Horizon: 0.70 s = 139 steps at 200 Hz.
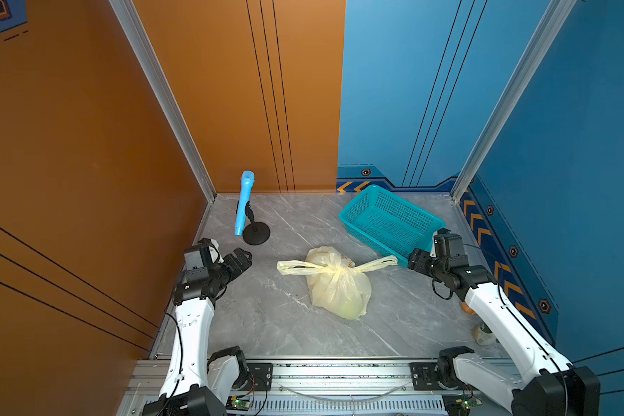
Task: Place the pears into plastic bags & tie knots
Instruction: Tie the plastic bag at the center of the board, then reset both arms
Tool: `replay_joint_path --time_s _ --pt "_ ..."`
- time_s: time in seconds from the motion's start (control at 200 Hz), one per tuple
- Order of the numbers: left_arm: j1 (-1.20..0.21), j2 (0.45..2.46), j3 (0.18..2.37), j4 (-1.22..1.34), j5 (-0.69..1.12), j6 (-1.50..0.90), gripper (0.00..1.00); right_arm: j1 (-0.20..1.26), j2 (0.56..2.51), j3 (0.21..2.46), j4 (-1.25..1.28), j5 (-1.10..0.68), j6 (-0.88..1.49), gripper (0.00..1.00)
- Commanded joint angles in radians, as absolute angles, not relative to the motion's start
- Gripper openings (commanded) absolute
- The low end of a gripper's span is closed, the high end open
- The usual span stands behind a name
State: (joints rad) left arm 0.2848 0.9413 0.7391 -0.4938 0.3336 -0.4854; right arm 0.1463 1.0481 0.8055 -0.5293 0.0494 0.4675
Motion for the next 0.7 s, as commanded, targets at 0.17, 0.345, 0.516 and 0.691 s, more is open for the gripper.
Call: replay_joint_path --time_s 0.17,0.345,0.516,0.691 --pt "0.158 0.954 0.622 -0.403 -0.13 -0.392 0.98 0.079 1.044 0.659 -0.438 0.207 0.376 1.0" --pt "0.01 0.945 0.448 -0.056 -0.422 -0.316 0.98 0.063 1.143 0.623 -0.243 0.252 0.307 1.0" --pt "-0.003 1.006 0.351 0.236 -0.467 -0.231 0.98 0.061 1.226 0.513 0.169 0.284 0.149 1.0" --pt "0.008 1.199 0.291 0.629 -0.325 -0.127 0.98 0.034 1.341 0.429 0.536 0.245 0.083 1.0"
